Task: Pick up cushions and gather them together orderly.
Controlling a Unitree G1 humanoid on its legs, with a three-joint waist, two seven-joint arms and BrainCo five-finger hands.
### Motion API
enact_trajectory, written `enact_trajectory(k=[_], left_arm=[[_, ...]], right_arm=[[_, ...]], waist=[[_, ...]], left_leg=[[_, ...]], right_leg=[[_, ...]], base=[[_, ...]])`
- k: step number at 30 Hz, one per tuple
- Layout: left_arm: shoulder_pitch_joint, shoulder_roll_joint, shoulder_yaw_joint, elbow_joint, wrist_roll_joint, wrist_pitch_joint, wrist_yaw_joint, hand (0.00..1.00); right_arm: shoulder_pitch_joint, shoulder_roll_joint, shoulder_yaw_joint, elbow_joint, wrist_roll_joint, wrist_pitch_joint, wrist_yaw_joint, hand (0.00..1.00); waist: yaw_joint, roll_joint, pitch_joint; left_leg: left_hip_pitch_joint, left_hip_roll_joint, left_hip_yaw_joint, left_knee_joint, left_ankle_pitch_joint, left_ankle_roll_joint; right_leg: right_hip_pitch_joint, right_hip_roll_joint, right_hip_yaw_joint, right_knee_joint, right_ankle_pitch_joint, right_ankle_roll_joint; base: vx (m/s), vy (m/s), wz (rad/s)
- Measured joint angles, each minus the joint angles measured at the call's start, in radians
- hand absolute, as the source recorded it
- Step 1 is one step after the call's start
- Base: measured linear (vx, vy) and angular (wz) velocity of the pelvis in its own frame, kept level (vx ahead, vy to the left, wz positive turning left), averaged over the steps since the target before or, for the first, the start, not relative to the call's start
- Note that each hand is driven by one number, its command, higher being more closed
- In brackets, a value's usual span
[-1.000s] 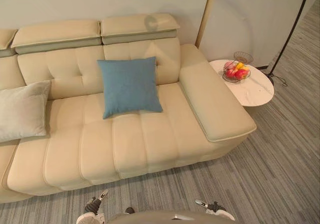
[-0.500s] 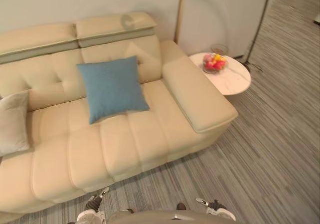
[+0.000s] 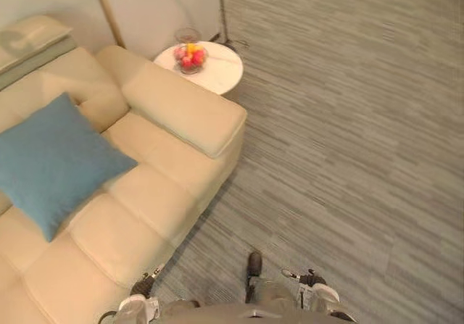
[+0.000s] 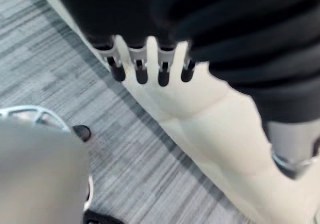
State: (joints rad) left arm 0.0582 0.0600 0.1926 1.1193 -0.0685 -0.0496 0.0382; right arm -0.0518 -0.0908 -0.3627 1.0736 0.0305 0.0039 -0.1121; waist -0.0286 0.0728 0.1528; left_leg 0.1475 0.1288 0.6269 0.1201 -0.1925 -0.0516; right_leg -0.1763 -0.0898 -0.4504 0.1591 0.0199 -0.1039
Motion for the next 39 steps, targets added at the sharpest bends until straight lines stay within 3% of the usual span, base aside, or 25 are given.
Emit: enact_trajectory(k=[1, 2, 3, 8, 10, 12, 14, 16, 19, 22, 23, 25, 27, 29, 33, 39], left_arm=[[0.002, 0.000, -0.001, 0.000, 0.006, 0.000, -0.002, 0.00], [0.004, 0.001, -0.003, 0.000, 0.010, 0.001, -0.002, 0.00], [0.002, 0.006, -0.008, 0.003, 0.015, 0.006, -0.004, 0.00], [-0.014, -0.003, -0.036, 0.011, 0.015, 0.009, -0.011, 0.00], [-0.027, -0.004, -0.036, 0.008, 0.015, 0.009, -0.016, 0.00], [-0.033, -0.020, -0.037, -0.006, 0.014, 0.009, -0.020, 0.00], [-0.038, -0.033, -0.037, -0.010, 0.015, 0.007, -0.021, 0.00], [-0.038, -0.033, -0.037, -0.011, 0.014, 0.004, -0.020, 0.00], [-0.039, -0.033, -0.035, -0.032, 0.014, 0.002, -0.021, 0.00], [-0.042, -0.044, -0.024, -0.032, 0.014, 0.002, -0.020, 0.00], [-0.041, -0.049, -0.012, -0.029, 0.013, 0.003, -0.020, 0.00], [-0.041, -0.050, 0.001, -0.028, 0.014, 0.004, -0.020, 0.00], [-0.041, -0.033, 0.001, -0.028, 0.014, 0.005, -0.020, 0.00], [-0.043, -0.029, 0.000, -0.023, 0.015, 0.006, -0.021, 0.00], [-0.054, -0.023, -0.020, 0.001, 0.015, 0.008, -0.021, 0.00], [-0.063, -0.013, -0.048, 0.003, 0.015, 0.008, -0.020, 0.00]], right_arm=[[0.003, -0.001, 0.001, 0.001, 0.000, 0.000, -0.001, 0.00], [0.008, -0.001, 0.006, 0.003, 0.000, 0.001, -0.001, 0.00], [0.012, -0.003, 0.005, 0.003, 0.000, 0.000, -0.002, 0.00], [0.023, -0.021, -0.002, 0.004, 0.000, 0.001, -0.002, 0.00], [0.040, -0.020, -0.001, 0.006, 0.000, 0.001, -0.001, 0.00], [0.049, -0.030, 0.005, 0.009, 0.000, 0.005, -0.003, 0.00], [0.047, -0.046, 0.004, 0.024, 0.000, 0.007, -0.004, 0.00], [0.046, -0.049, 0.002, 0.043, 0.000, 0.016, -0.005, 0.00], [0.052, -0.036, -0.003, 0.041, 0.000, 0.021, -0.006, 0.00], [0.070, -0.033, -0.008, 0.031, 0.000, 0.021, -0.007, 0.00], [0.080, -0.032, -0.024, 0.015, 0.000, 0.020, -0.007, 0.00], [0.103, -0.014, -0.048, 0.003, 0.000, 0.019, -0.007, 0.00], [0.120, 0.001, -0.053, 0.004, 0.000, 0.020, -0.008, 0.00], [0.120, 0.003, -0.052, 0.004, 0.000, 0.020, -0.007, 0.00], [0.105, 0.000, -0.050, 0.008, -0.001, 0.018, -0.005, 0.00], [0.078, -0.006, -0.020, 0.009, 0.000, 0.011, -0.005, 0.00]], waist=[[-0.003, -0.005, -0.003], [0.000, -0.010, -0.007], [-0.001, -0.003, -0.005], [-0.005, 0.011, 0.001], [-0.009, -0.012, 0.007], [-0.001, -0.018, 0.009], [0.003, -0.012, 0.012], [0.018, -0.014, 0.013], [0.030, -0.012, 0.014], [0.038, -0.001, 0.016], [0.041, 0.011, 0.010], [0.041, 0.001, 0.011], [0.042, -0.025, 0.003], [0.040, -0.034, -0.002], [0.043, -0.025, -0.003], [0.038, -0.019, -0.007]], left_leg=[[0.014, 0.003, 0.036, 0.000, -0.005, -0.012], [0.031, 0.004, 0.066, 0.002, -0.012, -0.030], [0.047, 0.006, 0.079, -0.002, 0.001, -0.048], [0.076, 0.037, 0.047, 0.034, 0.023, -0.048], [0.045, 0.082, 0.038, 0.203, 0.018, -0.054], [-0.051, 0.136, -0.037, 0.446, -0.001, -0.029], [-0.116, 0.095, -0.162, 0.489, -0.056, -0.035], [-0.161, 0.033, -0.266, 0.421, -0.100, -0.032], [-0.209, -0.022, -0.421, 0.220, -0.087, -0.037], [-0.213, -0.030, -0.540, 0.121, -0.028, -0.040], [-0.200, -0.036, -0.541, 0.121, 0.003, -0.022], [-0.184, -0.043, -0.497, 0.123, -0.002, -0.010], [-0.155, -0.062, -0.453, 0.108, -0.001, 0.005], [-0.138, -0.079, -0.438, 0.099, -0.001, 0.007], [-0.103, -0.112, -0.433, 0.100, -0.001, 0.008], [-0.066, -0.118, -0.352, 0.102, -0.010, 0.023]], right_leg=[[0.007, -0.016, -0.064, 0.039, -0.036, 0.000], [0.023, -0.015, -0.100, 0.032, -0.053, 0.036], [0.025, 0.027, -0.052, -0.001, -0.027, 0.041], [0.032, 0.104, 0.060, -0.039, -0.037, 0.042], [0.053, 0.105, 0.086, -0.037, -0.049, 0.044], [0.070, 0.116, 0.139, -0.049, -0.058, 0.032], [0.079, 0.127, 0.205, -0.058, -0.056, 0.031], [0.119, 0.126, 0.300, -0.071, -0.056, 0.032], [0.127, 0.121, 0.402, -0.074, -0.063, 0.049], [0.128, 0.125, 0.453, -0.059, -0.067, 0.076], [0.130, 0.129, 0.472, -0.052, -0.070, 0.094], [0.145, 0.116, 0.499, -0.055, -0.069, 0.117], [0.142, 0.099, 0.532, -0.058, -0.066, 0.140], [0.145, 0.091, 0.552, -0.075, -0.068, 0.149], [0.164, 0.074, 0.592, -0.103, -0.056, 0.169], [0.122, 0.091, 0.661, -0.071, -0.050, 0.170]], base=[[0.02, -0.131, -0.83], [0.10, -0.156, -1.18], [0.12, -0.134, -1.03], [0.11, -0.125, -0.85], [0.09, -0.039, -0.42], [0.08, -0.025, -0.68], [0.12, 0.045, -0.83], [0.15, 0.102, -1.23], [0.09, 0.138, -1.21], [0.11, 0.201, -1.03], [0.20, 0.305, -1.10], [0.21, 0.265, -0.67], [0.26, 0.238, -0.48], [0.20, 0.140, -0.40], [0.18, 0.096, -0.54], [0.11, 0.040, -0.76]])
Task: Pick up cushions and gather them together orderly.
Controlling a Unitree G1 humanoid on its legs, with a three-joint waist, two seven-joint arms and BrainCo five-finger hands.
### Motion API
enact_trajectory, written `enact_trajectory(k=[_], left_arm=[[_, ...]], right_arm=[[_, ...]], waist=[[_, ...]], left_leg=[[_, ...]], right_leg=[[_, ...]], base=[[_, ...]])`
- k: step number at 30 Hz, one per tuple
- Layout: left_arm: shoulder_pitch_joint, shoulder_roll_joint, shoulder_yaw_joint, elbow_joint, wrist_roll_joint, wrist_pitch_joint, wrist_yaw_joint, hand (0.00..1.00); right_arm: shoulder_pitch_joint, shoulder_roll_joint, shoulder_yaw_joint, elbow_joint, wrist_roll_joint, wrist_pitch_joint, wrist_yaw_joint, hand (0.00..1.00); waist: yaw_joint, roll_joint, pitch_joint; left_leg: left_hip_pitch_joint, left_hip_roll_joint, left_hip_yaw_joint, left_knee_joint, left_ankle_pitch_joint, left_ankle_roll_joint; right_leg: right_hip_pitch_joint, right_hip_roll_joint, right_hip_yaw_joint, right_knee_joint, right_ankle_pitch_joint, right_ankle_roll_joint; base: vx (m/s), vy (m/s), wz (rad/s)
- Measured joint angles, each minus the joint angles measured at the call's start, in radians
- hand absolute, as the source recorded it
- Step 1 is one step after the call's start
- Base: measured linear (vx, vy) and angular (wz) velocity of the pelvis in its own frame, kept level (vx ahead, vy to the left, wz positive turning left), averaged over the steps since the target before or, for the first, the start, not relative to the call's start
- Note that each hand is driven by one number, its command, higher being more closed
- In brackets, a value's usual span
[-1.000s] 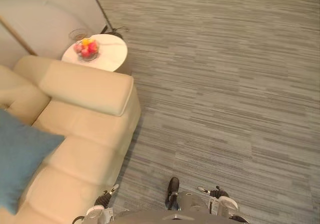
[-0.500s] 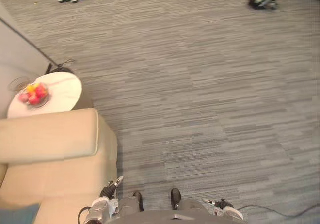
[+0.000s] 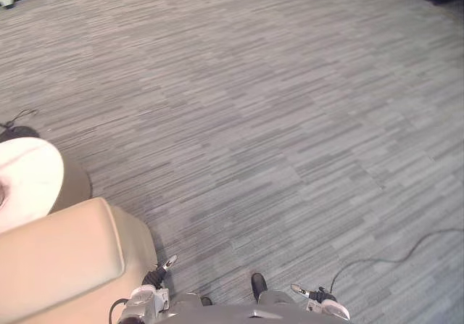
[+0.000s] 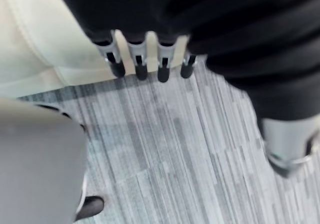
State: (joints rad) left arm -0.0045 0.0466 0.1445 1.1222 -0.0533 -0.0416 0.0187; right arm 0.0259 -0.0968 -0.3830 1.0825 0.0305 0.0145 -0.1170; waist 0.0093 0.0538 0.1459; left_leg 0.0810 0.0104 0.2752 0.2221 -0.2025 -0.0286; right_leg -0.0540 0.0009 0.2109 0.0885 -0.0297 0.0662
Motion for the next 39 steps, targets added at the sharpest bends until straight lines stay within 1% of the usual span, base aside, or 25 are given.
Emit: enact_trajectory(k=[3, 4, 5, 6, 7, 8, 9, 10, 11, 12, 14, 17, 20, 21, 23, 27, 29, 30, 32, 33, 34, 35, 37, 38, 39], left_arm=[[-0.002, -0.004, 0.000, 0.007, -0.001, -0.001, 0.000, 0.00], [0.000, -0.010, -0.002, 0.007, -0.001, -0.005, 0.000, 0.00], [-0.001, -0.017, -0.010, 0.004, -0.001, -0.007, 0.000, 0.00], [0.004, -0.019, -0.012, 0.003, -0.002, -0.007, 0.001, 0.00], [0.002, -0.007, -0.020, 0.002, -0.002, -0.002, 0.004, 0.00], [0.003, -0.007, -0.030, -0.005, -0.003, -0.001, 0.004, 0.00], [0.005, -0.006, -0.031, -0.010, -0.003, -0.001, 0.003, 0.00], [0.012, 0.012, -0.033, -0.010, -0.003, -0.001, 0.003, 0.00], [0.013, 0.017, -0.035, -0.011, -0.003, -0.001, 0.003, 0.00], [0.015, 0.029, -0.037, -0.010, -0.003, -0.001, 0.003, 0.00], [0.015, 0.026, -0.038, -0.011, -0.003, -0.001, 0.003, 0.00], [0.012, 0.021, -0.038, -0.014, -0.002, -0.002, 0.000, 0.00], [0.005, 0.019, -0.038, -0.025, -0.003, -0.003, -0.001, 0.00], [0.006, 0.011, -0.036, -0.039, -0.003, -0.003, -0.001, 0.00], [0.004, -0.008, -0.035, -0.052, -0.003, -0.005, -0.001, 0.00], [-0.002, -0.017, -0.035, -0.057, -0.004, -0.010, -0.002, 0.00], [-0.003, -0.019, -0.030, -0.069, -0.003, -0.010, -0.003, 0.00], [-0.003, -0.020, -0.026, -0.072, -0.003, -0.010, -0.003, 0.00], [-0.002, -0.027, -0.013, -0.072, -0.003, -0.011, -0.003, 0.00], [-0.002, -0.029, -0.005, -0.072, -0.003, -0.011, -0.003, 0.00], [-0.004, -0.030, 0.012, -0.073, -0.005, -0.015, -0.003, 0.00], [-0.003, -0.015, 0.023, -0.084, -0.011, -0.023, -0.004, 0.00], [0.004, -0.009, 0.052, -0.089, -0.011, -0.022, -0.003, 0.00], [0.015, -0.004, 0.057, -0.090, -0.011, -0.022, -0.002, 0.00], [0.033, 0.005, 0.069, -0.089, -0.011, -0.022, -0.002, 0.00]], right_arm=[[-0.003, -0.021, 0.056, -0.002, 0.000, -0.010, 0.000, 0.00], [-0.018, -0.022, 0.064, 0.000, 0.000, -0.009, -0.001, 0.00], [-0.020, -0.040, 0.056, 0.003, 0.000, -0.010, -0.001, 0.00], [-0.033, -0.040, 0.056, 0.005, 0.000, -0.009, -0.002, 0.00], [-0.057, -0.027, 0.058, -0.007, 0.000, -0.011, 0.000, 0.00], [-0.066, -0.017, 0.054, -0.003, 0.001, -0.009, -0.001, 0.00], [-0.069, -0.009, 0.055, -0.005, 0.001, -0.011, 0.000, 0.00], [-0.070, 0.002, 0.058, -0.005, 0.000, -0.011, 0.000, 0.00], [-0.068, 0.008, 0.058, -0.005, 0.000, -0.011, -0.001, 0.00], [-0.066, 0.010, 0.057, -0.004, 0.000, -0.011, -0.002, 0.00], [-0.064, 0.006, 0.054, -0.005, 0.001, -0.012, -0.003, 0.00], [-0.063, 0.004, 0.043, -0.005, 0.002, -0.014, -0.004, 0.00], [-0.062, 0.003, 0.043, -0.005, 0.003, -0.016, -0.005, 0.00], [-0.059, 0.001, 0.045, -0.005, 0.005, -0.016, -0.006, 0.00], [-0.053, -0.023, 0.046, -0.005, 0.013, -0.016, -0.019, 0.00], [-0.041, -0.041, 0.042, -0.005, 0.023, -0.016, -0.026, 0.00], [-0.037, -0.039, 0.033, -0.006, 0.023, -0.017, -0.029, 0.00], [-0.035, -0.037, 0.025, -0.007, 0.023, -0.019, -0.035, 0.00], [-0.028, -0.035, 0.027, -0.017, 0.024, -0.020, -0.038, 0.00], [-0.031, -0.035, 0.027, -0.017, 0.024, -0.020, -0.038, 0.00], [-0.039, -0.035, 0.024, -0.020, 0.034, -0.020, -0.039, 0.00], [-0.034, -0.017, 0.017, -0.018, 0.042, -0.020, -0.038, 0.00], [-0.033, 0.003, 0.018, -0.013, 0.041, -0.020, -0.037, 0.00], [-0.035, 0.015, 0.019, -0.015, 0.041, -0.021, -0.036, 0.00], [-0.031, 0.032, 0.019, -0.010, 0.040, -0.021, -0.035, 0.00]], waist=[[0.006, 0.014, -0.007], [0.016, 0.000, -0.002], [0.012, 0.040, -0.009], [0.020, 0.036, -0.005], [0.018, 0.032, 0.010], [0.024, 0.042, 0.016], [0.026, 0.041, 0.015], [0.027, 0.025, 0.015], [0.023, 0.012, 0.017], [0.019, 0.005, 0.023], [0.010, 0.004, 0.023], [0.001, 0.005, 0.026], [0.003, 0.006, 0.034], [0.010, 0.006, 0.042], [0.020, 0.035, 0.056], [0.025, 0.044, 0.062], [0.031, 0.044, 0.062], [0.035, 0.042, 0.063], [0.043, 0.046, 0.063], [0.045, 0.047, 0.065], [0.048, 0.052, 0.068], [0.054, 0.019, 0.072], [0.068, 0.001, 0.063], [0.071, -0.011, 0.050], [0.071, -0.034, 0.017]], left_leg=[[-0.033, 0.007, 0.037, 0.102, 0.007, 0.011], [-0.061, 0.007, 0.020, 0.053, -0.055, 0.031], [-0.040, 0.034, 0.023, -0.071, 0.027, 0.038], [-0.029, 0.029, 0.047, -0.091, 0.024, 0.040], [-0.030, 0.023, 0.096, -0.095, 0.024, 0.041], [-0.024, 0.038, 0.142, -0.102, 0.024, 0.041], [-0.022, 0.041, 0.153, -0.101, 0.024, 0.041], [-0.012, 0.039, 0.177, -0.102, 0.024, 0.040], [-0.005, 0.033, 0.188, -0.102, 0.023, 0.037], [0.010, 0.042, 0.212, -0.100, 0.021, 0.020], [0.008, 0.053, 0.221, -0.094, 0.029, 0.007], [-0.020, 0.109, 0.233, 0.012, 0.006, -0.033], [-0.094, 0.188, 0.225, 0.255, -0.006, -0.039], [-0.141, 0.221, 0.202, 0.374, -0.007, -0.026], [-0.194, 0.182, 0.048, 0.436, -0.048, -0.037], [-0.263, 0.122, -0.020, 0.330, -0.061, -0.047], [-0.299, 0.085, -0.048, 0.117, -0.017, -0.047], [-0.305, 0.073, -0.072, 0.049, 0.046, -0.050], [-0.299, 0.058, -0.081, 0.021, 0.121, -0.063], [-0.305, 0.053, -0.080, 0.032, 0.112, -0.049], [-0.310, 0.052, -0.064, 0.077, 0.067, -0.006], [-0.308, 0.038, -0.042, 0.125, 0.029, 0.018], [-0.304, 0.030, -0.015, 0.178, -0.031, 0.036], [-0.305, 0.018, -0.006, 0.197, -0.056, 0.046], [-0.304, -0.007, 0.014, 0.210, -0.097, 0.066]], right_leg=[[-0.024, -0.006, -0.111, 0.007, 0.056, -0.020], [-0.036, -0.027, -0.182, 0.002, 0.077, -0.030], [-0.045, -0.010, -0.289, -0.024, 0.085, -0.038], [-0.058, -0.027, -0.365, -0.007, 0.040, -0.057], [-0.077, -0.076, -0.521, 0.048, -0.008, -0.063], [-0.086, -0.129, -0.697, 0.111, -0.043, -0.075], [-0.085, -0.145, -0.749, 0.125, -0.051, -0.075], [-0.074, -0.167, -0.780, 0.129, -0.048, -0.071], [-0.063, -0.171, -0.761, 0.122, -0.036, -0.066], [-0.057, -0.164, -0.736, 0.102, 0.007, -0.033], [-0.060, -0.148, -0.720, 0.093, 0.008, -0.038], [-0.062, -0.113, -0.692, 0.091, -0.021, -0.055], [-0.049, -0.085, -0.653, 0.093, -0.044, -0.074], [-0.046, -0.066, -0.625, 0.095, -0.048, -0.082], [-0.028, -0.051, -0.565, 0.097, -0.057, -0.087], [-0.012, -0.055, -0.501, 0.096, -0.069, -0.077], [-0.010, -0.068, -0.459, 0.096, -0.077, -0.064], [-0.004, -0.074, -0.436, 0.091, -0.081, -0.057], [0.010, -0.080, -0.388, 0.064, -0.093, -0.039], [0.011, -0.080, -0.372, 0.057, -0.096, -0.035], [-0.001, -0.072, -0.346, 0.121, -0.118, -0.031], [0.023, -0.086, -0.310, 0.157, -0.151, -0.025], [0.035, -0.103, -0.274, 0.167, -0.184, 0.007], [0.028, -0.116, -0.256, 0.185, -0.201, 0.029], [-0.005, -0.140, -0.224, 0.251, -0.249, 0.076]], base=[[0.06, -0.026, -0.97], [-0.04, -0.074, -0.85], [-0.07, -0.079, -1.00], [-0.08, -0.057, -1.06], [-0.07, 0.003, -1.10], [-0.06, 0.015, -0.97], [-0.05, 0.002, -0.88], [0.00, -0.083, -0.59], [-0.02, -0.209, -0.74], [-0.02, -0.192, -0.48], [-0.02, -0.176, -0.39], [-0.04, -0.207, -0.36], [-0.04, -0.181, -0.42], [0.03, -0.114, -0.78], [0.08, -0.035, -0.83], [0.09, 0.071, -0.46], [0.16, 0.171, -0.70], [0.16, 0.156, -0.58], [0.29, 0.255, -0.58], [0.36, 0.274, -0.49], [0.33, 0.211, -0.22], [0.34, 0.180, -0.22], [0.30, 0.163, -0.30], [0.33, 0.206, -0.39], [0.44, 0.192, -0.35]])
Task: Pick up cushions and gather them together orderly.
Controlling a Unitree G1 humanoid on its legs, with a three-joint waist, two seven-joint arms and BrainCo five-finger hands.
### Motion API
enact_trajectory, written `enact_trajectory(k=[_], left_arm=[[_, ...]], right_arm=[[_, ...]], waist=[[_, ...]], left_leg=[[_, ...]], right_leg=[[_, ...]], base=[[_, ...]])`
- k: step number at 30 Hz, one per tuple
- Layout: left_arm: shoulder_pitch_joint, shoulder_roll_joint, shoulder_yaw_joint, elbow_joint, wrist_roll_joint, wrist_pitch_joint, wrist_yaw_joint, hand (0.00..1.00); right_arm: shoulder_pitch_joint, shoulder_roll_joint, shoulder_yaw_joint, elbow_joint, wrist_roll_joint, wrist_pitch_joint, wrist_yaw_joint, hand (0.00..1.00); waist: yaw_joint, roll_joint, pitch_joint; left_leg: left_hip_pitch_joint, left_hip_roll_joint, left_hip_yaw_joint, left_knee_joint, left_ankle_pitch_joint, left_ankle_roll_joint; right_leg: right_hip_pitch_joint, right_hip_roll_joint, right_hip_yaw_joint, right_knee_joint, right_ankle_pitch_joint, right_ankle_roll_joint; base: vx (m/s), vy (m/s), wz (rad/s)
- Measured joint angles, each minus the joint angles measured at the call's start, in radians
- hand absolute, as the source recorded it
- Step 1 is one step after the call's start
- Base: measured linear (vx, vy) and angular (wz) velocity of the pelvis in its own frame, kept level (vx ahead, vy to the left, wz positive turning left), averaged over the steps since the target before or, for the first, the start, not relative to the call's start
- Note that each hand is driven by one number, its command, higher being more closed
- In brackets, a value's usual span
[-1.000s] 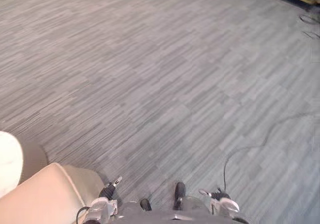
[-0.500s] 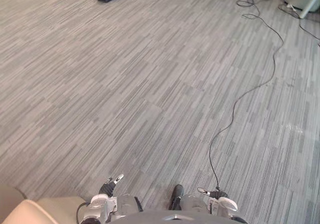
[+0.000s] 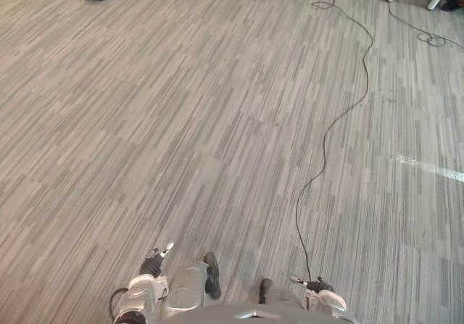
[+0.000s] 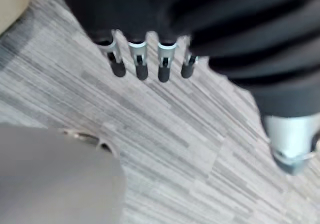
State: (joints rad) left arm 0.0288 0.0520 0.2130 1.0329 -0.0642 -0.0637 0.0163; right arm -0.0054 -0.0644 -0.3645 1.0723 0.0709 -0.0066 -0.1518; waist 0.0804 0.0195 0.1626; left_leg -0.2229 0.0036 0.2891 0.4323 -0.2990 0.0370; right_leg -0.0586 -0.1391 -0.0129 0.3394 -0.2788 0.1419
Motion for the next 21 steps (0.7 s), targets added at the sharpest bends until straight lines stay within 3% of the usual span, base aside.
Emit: enact_trajectory(k=[2, 3, 4, 5, 8, 9, 10, 12, 13, 15, 16, 17, 19, 20, 21], left_arm=[[0.010, 0.009, -0.003, 0.010, 0.002, 0.002, 0.001, 0.00], [0.020, 0.026, -0.023, 0.019, 0.010, 0.007, 0.002, 0.00], [0.025, 0.034, -0.032, 0.021, 0.011, 0.011, 0.002, 0.00], [0.035, 0.044, -0.053, 0.027, 0.013, 0.014, 0.003, 0.00], [0.036, 0.045, -0.069, 0.042, 0.023, 0.022, 0.002, 0.00], [0.041, 0.040, -0.071, 0.043, 0.026, 0.022, 0.002, 0.00], [0.037, 0.032, -0.079, 0.044, 0.026, 0.022, 0.002, 0.00], [0.025, 0.033, -0.084, 0.045, 0.026, 0.022, 0.002, 0.00], [0.023, 0.039, -0.098, 0.046, 0.026, 0.022, 0.002, 0.00], [0.024, 0.050, -0.101, 0.046, 0.026, 0.020, 0.002, 0.00], [0.023, 0.062, -0.098, 0.052, 0.026, 0.019, 0.003, 0.00], [0.009, 0.036, -0.101, 0.060, 0.027, 0.010, -0.001, 0.00], [-0.010, 0.024, -0.099, 0.055, 0.027, 0.000, -0.001, 0.00], [-0.010, 0.017, -0.097, 0.057, 0.029, 0.000, -0.002, 0.00], [-0.010, 0.014, -0.095, 0.057, 0.030, 0.000, -0.002, 0.00]], right_arm=[[0.001, 0.008, -0.004, 0.002, 0.003, 0.001, 0.004, 0.00], [-0.001, 0.004, -0.010, -0.004, 0.001, -0.001, 0.011, 0.00], [-0.002, 0.003, -0.007, -0.004, 0.000, -0.002, 0.011, 0.00], [-0.002, 0.002, -0.004, -0.003, 0.001, -0.002, 0.012, 0.00], [-0.010, -0.009, -0.012, -0.004, 0.001, -0.013, 0.016, 0.00], [-0.019, -0.020, -0.010, -0.005, 0.001, -0.016, 0.018, 0.00], [-0.024, -0.027, -0.009, -0.013, 0.001, -0.019, 0.018, 0.00], [-0.020, -0.031, -0.007, -0.036, 0.000, -0.019, 0.018, 0.00], [-0.014, -0.035, 0.000, -0.037, 0.000, -0.019, 0.018, 0.00], [0.001, -0.025, 0.003, -0.034, -0.001, -0.018, 0.018, 0.00], [0.017, -0.022, 0.008, -0.030, -0.001, -0.016, 0.020, 0.00], [-0.008, -0.036, -0.001, -0.025, -0.008, -0.011, 0.020, 0.00], [-0.027, -0.039, -0.013, -0.021, -0.025, -0.014, 0.021, 0.00], [-0.025, -0.039, -0.014, -0.002, -0.035, -0.011, 0.021, 0.00], [-0.017, -0.038, -0.014, 0.000, -0.036, -0.011, 0.020, 0.00]], waist=[[-0.003, -0.008, -0.016], [-0.024, -0.019, -0.017], [-0.029, -0.026, -0.016], [-0.030, -0.029, -0.015], [-0.038, -0.010, -0.002], [-0.048, 0.010, 0.010], [-0.058, 0.021, 0.020], [-0.072, 0.021, 0.031], [-0.083, 0.016, 0.035], [-0.086, -0.009, 0.037], [-0.097, -0.029, 0.043], [-0.090, 0.005, 0.050], [-0.101, -0.005, 0.076], [-0.106, 0.003, 0.074], [-0.103, 0.010, 0.067]], left_leg=[[0.029, -0.021, 0.024, 0.001, -0.031, 0.019], [0.079, -0.040, 0.030, 0.001, -0.046, 0.050], [0.106, -0.049, 0.030, -0.002, -0.056, 0.056], [0.163, -0.056, 0.029, -0.022, -0.073, 0.062], [0.307, -0.052, 0.003, -0.125, -0.074, 0.058], [0.382, -0.030, 0.001, -0.180, -0.071, 0.052], [0.422, -0.009, 0.001, -0.197, -0.071, 0.052], [0.469, 0.022, -0.002, -0.207, -0.071, 0.051], [0.495, 0.039, -0.021, -0.210, -0.069, 0.048], [0.539, 0.033, -0.048, -0.214, -0.056, 0.022], [0.581, 0.030, -0.092, -0.205, -0.048, -0.025], [0.557, 0.036, -0.151, -0.216, -0.071, -0.048], [0.531, -0.002, -0.210, -0.263, -0.056, -0.043], [0.505, 0.016, -0.223, -0.258, 0.016, -0.046], [0.508, 0.023, -0.230, -0.229, 0.017, -0.050]], right_leg=[[-0.093, -0.020, 0.049, 0.263, -0.034, 0.025], [-0.156, -0.021, 0.069, 0.530, 0.018, 0.067], [-0.164, -0.028, 0.057, 0.602, 0.069, 0.069], [-0.175, -0.052, -0.006, 0.701, 0.122, 0.040], [-0.209, -0.086, -0.187, 0.807, 0.047, -0.078], [-0.237, -0.077, -0.274, 0.794, -0.012, -0.131], [-0.277, -0.066, -0.332, 0.742, -0.052, -0.160], [-0.355, -0.043, -0.383, 0.602, -0.066, -0.170], [-0.412, -0.010, -0.381, 0.438, -0.023, -0.170], [-0.418, 0.021, -0.350, 0.132, 0.144, -0.160], [-0.371, 0.041, -0.327, -0.004, 0.398, -0.257], [-0.363, 0.069, -0.315, -0.008, 0.388, -0.246], [-0.361, 0.051, -0.295, 0.036, 0.342, -0.245], [-0.343, 0.056, -0.303, 0.080, 0.286, -0.238], [-0.338, 0.061, -0.302, 0.104, 0.258, -0.234]], base=[[0.43, 0.130, -0.16], [0.34, 0.051, 0.10], [0.53, 0.055, 0.09], [0.38, 0.009, -0.04], [0.45, -0.021, -0.09], [0.53, -0.076, -0.08], [0.54, -0.102, -0.03], [0.48, -0.168, 0.12], [0.62, -0.262, 0.21], [0.59, -0.263, 0.22], [0.51, -0.209, -0.02], [0.54, -0.224, -0.05], [0.35, -0.219, -0.12], [0.27, -0.207, -0.06], [0.31, -0.177, 0.03]])
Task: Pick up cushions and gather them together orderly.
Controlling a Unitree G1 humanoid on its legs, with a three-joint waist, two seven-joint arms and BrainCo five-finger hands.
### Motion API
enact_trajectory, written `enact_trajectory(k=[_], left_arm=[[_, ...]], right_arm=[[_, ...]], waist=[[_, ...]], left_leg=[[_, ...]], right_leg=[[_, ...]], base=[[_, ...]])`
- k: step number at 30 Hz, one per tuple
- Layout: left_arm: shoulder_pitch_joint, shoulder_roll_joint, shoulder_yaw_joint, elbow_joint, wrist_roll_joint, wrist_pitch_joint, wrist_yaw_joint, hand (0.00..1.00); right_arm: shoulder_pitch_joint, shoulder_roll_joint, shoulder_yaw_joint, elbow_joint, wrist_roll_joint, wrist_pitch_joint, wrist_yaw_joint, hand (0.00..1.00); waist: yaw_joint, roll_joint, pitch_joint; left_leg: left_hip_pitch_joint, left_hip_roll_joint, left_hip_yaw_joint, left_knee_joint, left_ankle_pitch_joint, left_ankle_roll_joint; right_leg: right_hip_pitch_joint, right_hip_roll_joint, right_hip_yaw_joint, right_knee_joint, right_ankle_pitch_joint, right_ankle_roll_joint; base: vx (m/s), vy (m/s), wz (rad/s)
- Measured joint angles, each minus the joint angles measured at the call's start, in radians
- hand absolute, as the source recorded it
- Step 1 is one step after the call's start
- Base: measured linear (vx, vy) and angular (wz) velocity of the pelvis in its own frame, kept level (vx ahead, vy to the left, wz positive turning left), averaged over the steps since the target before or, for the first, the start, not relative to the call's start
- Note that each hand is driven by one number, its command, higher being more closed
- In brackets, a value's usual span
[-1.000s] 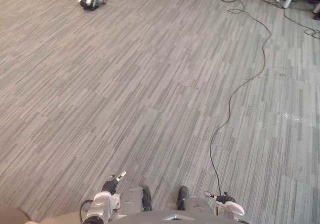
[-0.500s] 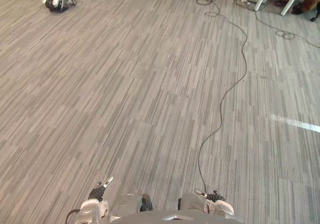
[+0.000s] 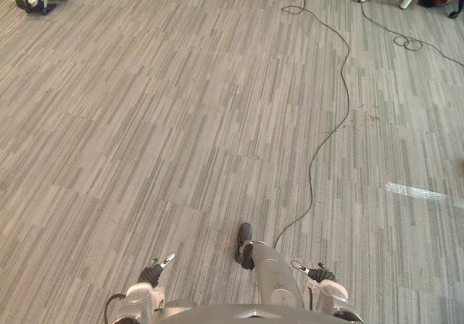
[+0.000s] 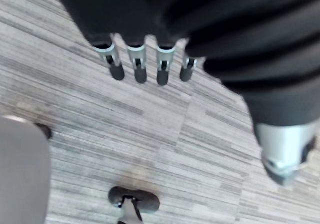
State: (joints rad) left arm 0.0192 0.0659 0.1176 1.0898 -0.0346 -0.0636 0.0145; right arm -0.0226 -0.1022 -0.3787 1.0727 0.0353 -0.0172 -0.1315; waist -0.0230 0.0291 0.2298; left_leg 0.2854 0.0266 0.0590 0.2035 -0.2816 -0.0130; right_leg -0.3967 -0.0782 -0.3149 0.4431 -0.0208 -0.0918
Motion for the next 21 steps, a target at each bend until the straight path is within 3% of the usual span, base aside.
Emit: enact_trajectory(k=[2, 3, 4, 5, 6, 7, 9, 11, 12, 14, 16, 17, 19, 20, 21], left_arm=[[0.002, -0.014, 0.000, 0.002, 0.000, 0.001, 0.001, 0.00], [0.003, -0.025, 0.001, 0.002, 0.000, 0.001, 0.000, 0.00], [-0.002, -0.031, 0.005, -0.002, 0.000, 0.001, -0.002, 0.00], [-0.003, -0.038, 0.012, -0.006, 0.000, 0.002, -0.003, 0.00], [-0.002, -0.039, 0.019, -0.009, 0.000, 0.002, -0.002, 0.00], [-0.003, -0.038, 0.022, -0.012, 0.000, 0.002, -0.002, 0.00], [-0.004, -0.038, 0.038, -0.030, -0.003, 0.000, -0.001, 0.00], [-0.004, -0.037, 0.038, -0.059, -0.004, -0.009, -0.001, 0.00], [-0.004, -0.036, 0.038, -0.060, -0.004, -0.012, -0.001, 0.00], [-0.004, -0.036, 0.038, -0.070, -0.016, -0.022, -0.001, 0.00], [0.000, -0.037, 0.038, -0.070, -0.026, -0.025, 0.000, 0.00], [0.004, -0.029, 0.040, -0.070, -0.036, -0.026, 0.001, 0.00], [0.004, -0.012, 0.038, -0.067, -0.039, -0.024, 0.001, 0.00], [0.001, 0.001, 0.039, -0.060, -0.039, -0.024, 0.001, 0.00], [0.002, 0.006, 0.041, -0.050, -0.039, -0.023, 0.002, 0.00]], right_arm=[[0.016, 0.003, -0.028, -0.005, -0.003, -0.001, 0.000, 0.00], [0.024, 0.004, -0.036, -0.001, -0.003, 0.000, 0.000, 0.00], [0.036, 0.000, -0.033, -0.004, -0.003, 0.000, -0.001, 0.00], [0.047, -0.006, -0.022, -0.008, -0.003, 0.000, 0.000, 0.00], [0.053, -0.012, -0.011, -0.012, -0.001, -0.001, -0.002, 0.00], [0.058, -0.012, -0.007, -0.018, -0.001, -0.001, -0.002, 0.00], [0.058, -0.006, -0.002, -0.024, 0.007, 0.000, -0.004, 0.00], [0.046, -0.015, 0.003, -0.008, 0.008, -0.001, -0.005, 0.00], [0.043, -0.015, 0.003, -0.004, 0.008, -0.001, -0.005, 0.00], [0.019, -0.012, 0.003, 0.004, 0.008, -0.001, -0.006, 0.00], [0.021, -0.011, 0.006, 0.005, 0.008, -0.001, -0.008, 0.00], [0.021, -0.011, 0.023, 0.005, 0.008, -0.001, -0.010, 0.00], [0.014, 0.003, 0.032, 0.007, 0.008, -0.001, -0.010, 0.00], [-0.004, 0.019, 0.038, 0.025, 0.008, -0.001, -0.008, 0.00], [-0.008, 0.023, 0.044, 0.027, 0.008, -0.001, -0.008, 0.00]], waist=[[-0.002, 0.023, -0.008], [-0.002, 0.037, -0.009], [-0.004, 0.051, -0.014], [-0.001, 0.060, -0.018], [0.001, 0.072, -0.016], [0.001, 0.076, -0.014], [0.015, 0.060, -0.002], [0.050, 0.059, -0.001], [0.052, 0.059, -0.001], [0.063, 0.057, 0.000], [0.069, 0.060, -0.001], [0.084, 0.065, 0.000], [0.100, 0.055, -0.011], [0.101, 0.030, -0.005], [0.100, 0.024, -0.006]], left_leg=[[-0.015, 0.028, -0.007, 0.105, 0.004, -0.007], [-0.063, 0.049, -0.011, 0.232, 0.022, -0.038], [-0.136, 0.070, -0.012, 0.391, 0.073, -0.098], [-0.199, 0.090, -0.007, 0.526, 0.165, -0.134], [-0.270, 0.131, 0.020, 0.693, 0.225, -0.140], [-0.319, 0.175, 0.065, 0.792, 0.186, -0.100], [-0.388, 0.201, 0.125, 0.859, 0.119, -0.065], [-0.494, 0.197, 0.202, 0.734, 0.037, -0.045], [-0.505, 0.192, 0.207, 0.699, 0.033, -0.043], [-0.554, 0.140, 0.212, 0.358, 0.048, -0.052], [-0.551, 0.096, 0.188, 0.059, 0.150, -0.077], [-0.580, 0.097, 0.164, -0.036, 0.272, -0.092], [-0.584, 0.075, 0.168, 0.012, 0.369, -0.034], [-0.614, 0.064, 0.173, 0.112, 0.319, 0.033], [-0.629, 0.064, 0.174, 0.166, 0.289, 0.047]], right_leg=[[0.041, 0.023, -0.007, 0.002, -0.065, 0.021], [0.076, 0.036, -0.019, -0.019, -0.081, 0.022], [0.108, 0.050, -0.029, -0.044, -0.090, 0.027], [0.140, 0.062, -0.029, -0.070, -0.099, 0.024], [0.198, 0.080, -0.026, -0.112, -0.111, 0.003], [0.250, 0.091, -0.024, -0.139, -0.122, -0.001], [0.346, 0.092, -0.008, -0.186, -0.141, 0.004], [0.452, 0.074, 0.034, -0.261, -0.147, 0.024], [0.464, 0.070, 0.040, -0.269, -0.148, 0.030], [0.527, 0.026, 0.067, -0.303, -0.170, 0.079], [0.577, -0.004, 0.084, -0.334, -0.191, 0.114], [0.635, -0.019, 0.110, -0.374, -0.216, 0.152], [0.668, -0.046, 0.125, -0.392, -0.230, 0.153], [0.681, -0.061, 0.149, -0.405, -0.188, 0.140], [0.686, -0.069, 0.159, -0.405, -0.156, 0.141]], base=[[0.30, -0.105, 0.09], [0.32, -0.076, 0.14], [0.32, -0.070, 0.10], [0.45, -0.054, 0.03], [0.50, -0.051, -0.05], [0.50, -0.047, -0.01], [0.30, -0.024, -0.08], [0.38, 0.040, -0.53], [0.44, 0.120, -0.54], [0.46, 0.181, -0.33], [0.43, 0.226, -0.31], [0.52, 0.303, -0.38], [0.65, 0.325, -0.30], [0.62, 0.267, -0.11], [0.61, 0.278, -0.03]])
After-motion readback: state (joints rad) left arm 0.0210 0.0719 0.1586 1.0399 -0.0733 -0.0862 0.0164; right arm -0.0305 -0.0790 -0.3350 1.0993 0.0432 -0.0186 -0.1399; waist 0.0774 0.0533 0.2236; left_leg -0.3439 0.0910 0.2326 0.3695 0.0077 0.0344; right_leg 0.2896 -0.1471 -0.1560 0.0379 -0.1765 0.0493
